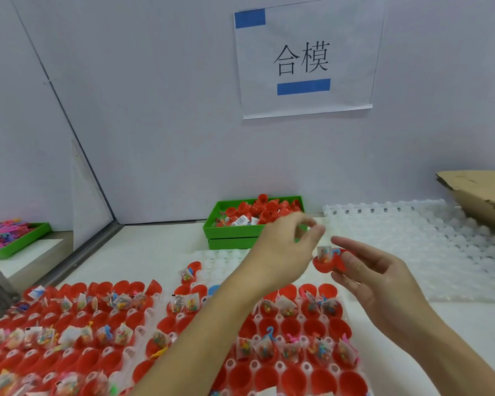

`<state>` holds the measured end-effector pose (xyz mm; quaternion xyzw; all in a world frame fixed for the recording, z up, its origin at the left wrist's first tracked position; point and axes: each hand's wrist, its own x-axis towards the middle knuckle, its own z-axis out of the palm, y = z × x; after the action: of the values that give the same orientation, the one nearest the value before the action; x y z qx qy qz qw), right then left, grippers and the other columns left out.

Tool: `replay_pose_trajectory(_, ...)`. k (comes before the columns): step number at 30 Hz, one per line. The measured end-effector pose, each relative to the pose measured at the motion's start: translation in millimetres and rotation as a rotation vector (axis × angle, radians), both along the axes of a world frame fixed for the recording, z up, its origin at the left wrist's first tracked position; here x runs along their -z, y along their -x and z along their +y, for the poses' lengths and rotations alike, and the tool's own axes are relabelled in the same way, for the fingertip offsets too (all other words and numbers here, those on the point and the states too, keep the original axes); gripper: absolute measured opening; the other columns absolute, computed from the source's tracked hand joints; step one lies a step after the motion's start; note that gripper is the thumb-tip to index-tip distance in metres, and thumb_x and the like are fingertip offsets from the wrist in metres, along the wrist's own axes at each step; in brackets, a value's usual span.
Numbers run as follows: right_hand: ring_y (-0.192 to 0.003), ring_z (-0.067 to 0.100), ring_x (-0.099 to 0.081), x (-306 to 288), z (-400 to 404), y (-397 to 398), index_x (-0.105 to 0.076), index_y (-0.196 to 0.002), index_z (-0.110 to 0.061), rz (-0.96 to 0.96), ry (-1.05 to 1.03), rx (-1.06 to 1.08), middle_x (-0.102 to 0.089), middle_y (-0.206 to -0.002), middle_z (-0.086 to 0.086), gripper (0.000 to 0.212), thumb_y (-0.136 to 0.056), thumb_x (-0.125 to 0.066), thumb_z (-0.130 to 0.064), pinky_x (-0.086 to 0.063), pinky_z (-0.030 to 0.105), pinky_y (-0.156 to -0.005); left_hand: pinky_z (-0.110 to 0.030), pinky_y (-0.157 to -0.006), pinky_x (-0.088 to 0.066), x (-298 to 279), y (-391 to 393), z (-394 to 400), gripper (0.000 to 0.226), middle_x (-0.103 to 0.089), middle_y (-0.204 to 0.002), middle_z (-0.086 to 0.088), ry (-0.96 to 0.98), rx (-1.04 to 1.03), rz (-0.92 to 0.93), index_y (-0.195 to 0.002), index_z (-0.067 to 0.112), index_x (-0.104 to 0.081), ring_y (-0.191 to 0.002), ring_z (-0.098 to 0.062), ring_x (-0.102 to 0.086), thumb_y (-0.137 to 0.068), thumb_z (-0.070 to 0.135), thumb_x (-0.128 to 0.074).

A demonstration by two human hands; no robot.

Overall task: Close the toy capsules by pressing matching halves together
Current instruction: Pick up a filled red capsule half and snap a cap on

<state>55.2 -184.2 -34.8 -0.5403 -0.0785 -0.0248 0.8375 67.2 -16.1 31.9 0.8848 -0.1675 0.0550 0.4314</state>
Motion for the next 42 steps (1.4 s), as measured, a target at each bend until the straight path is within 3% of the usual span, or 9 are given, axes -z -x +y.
replay_pose_trajectory(4,-0.092,0.028,-0.074,-3.6,11.4,5.4,-0.073,-0.107,-0.008,-0.021,-0.026,0.019,-0.075,-0.099,0.016,0.035,-0.072,-0.068,-0.016,-0.059,0.023,-0.071,-0.035,-0.083,-0.06,19.9,21.0,21.6,0.061,-0.07,-0.108,0.013,0.114,0.085,0.245,-0.121,0.037,-0.057,-0.09,-0.002,-0.071,-0.07,0.066,-0.072)
replay_pose_trajectory(8,-0.092,0.027,-0.074,-0.4,22.0,8.5,-0.077,-0.1,-0.017,-0.047,0.028,0.025,-0.076,-0.099,0.012,0.032,-0.069,-0.073,-0.022,-0.058,0.023,-0.075,-0.035,-0.084,-0.06,28.5,25.7,27.3,0.035,-0.076,-0.098,0.006,0.194,0.102,0.208,-0.102,0.032,-0.069,-0.088,-0.009,-0.073,-0.072,0.031,-0.088)
replay_pose_trajectory(11,-0.093,0.026,-0.074,0.4,24.3,10.3,-0.077,-0.101,-0.025,-0.067,0.082,0.004,-0.077,-0.098,0.01,0.038,-0.063,-0.077,-0.029,-0.059,0.026,-0.077,-0.039,-0.079,-0.061,34.0,27.2,24.0,0.021,-0.077,-0.091,0.003,0.261,0.039,0.121,-0.097,0.023,-0.074,-0.084,-0.012,-0.074,-0.078,0.026,-0.083)
replay_pose_trajectory(17,-0.086,0.019,-0.075,-3.0,23.1,12.3,-0.077,-0.097,-0.023,-0.153,0.265,0.014,-0.078,-0.091,0.003,0.039,-0.058,-0.081,-0.025,-0.056,0.018,-0.071,-0.04,-0.073,-0.062,45.0,30.8,28.0,0.025,-0.077,-0.086,-0.002,0.386,0.007,0.128,-0.101,0.02,-0.071,-0.08,-0.018,-0.075,-0.079,0.023,-0.082)
replay_pose_trajectory(21,-0.081,0.013,-0.075,-2.9,23.6,13.0,-0.076,-0.095,-0.025,-0.228,0.408,0.088,-0.078,-0.086,-0.003,0.038,-0.058,-0.082,-0.018,-0.055,0.014,-0.072,-0.015,-0.059,-0.054,48.8,28.2,32.1,0.022,-0.074,-0.079,0.007,0.343,-0.045,0.072,-0.094,0.026,-0.072,-0.073,-0.008,-0.072,-0.077,0.02,-0.084)
replay_pose_trajectory(24,-0.08,0.011,-0.074,-1.2,27.0,15.1,-0.075,-0.096,-0.036,-0.321,0.549,0.108,-0.077,-0.088,-0.009,0.044,-0.064,-0.084,-0.007,-0.055,0.014,-0.072,-0.01,-0.059,-0.05,52.9,29.7,32.6,0.025,-0.074,-0.081,0.011,0.307,-0.084,0.025,-0.086,0.035,-0.07,-0.07,-0.004,-0.07,-0.077,0.017,-0.084)
replay_pose_trajectory(29,-0.089,0.005,-0.071,-1.1,28.9,16.5,-0.07,-0.107,-0.038,-0.474,0.718,0.144,-0.073,-0.096,-0.019,0.056,-0.075,-0.076,0.008,-0.053,0.012,-0.077,-0.014,-0.065,-0.053,58.8,35.3,30.6,0.031,-0.072,-0.079,0.018,0.253,-0.127,-0.068,-0.08,0.045,-0.064,-0.07,-0.003,-0.069,-0.08,0.019,-0.08)
replay_pose_trajectory(35,-0.083,0.003,-0.071,-1.5,29.4,17.6,-0.065,-0.107,-0.046,-0.494,0.748,0.182,-0.074,-0.092,-0.019,0.067,-0.073,-0.078,0.01,-0.053,0.009,-0.076,-0.016,-0.07,-0.055,61.6,42.0,33.1,0.032,-0.07,-0.081,0.014,0.259,-0.08,-0.06,-0.11,0.039,-0.067,-0.078,-0.005,-0.07,-0.084,0.023,-0.075)
replay_pose_trajectory(42,-0.086,-0.002,-0.071,-2.6,29.7,19.1,-0.063,-0.109,-0.047,-0.506,0.757,0.177,-0.072,-0.095,-0.028,0.069,-0.071,-0.079,0.009,-0.052,0.007,-0.078,-0.028,-0.069,-0.059,61.2,43.5,32.0,0.018,-0.072,-0.078,0.008,0.281,-0.05,-0.114,-0.098,0.037,-0.067,-0.07,-0.013,-0.071,-0.088,0.022,-0.069)
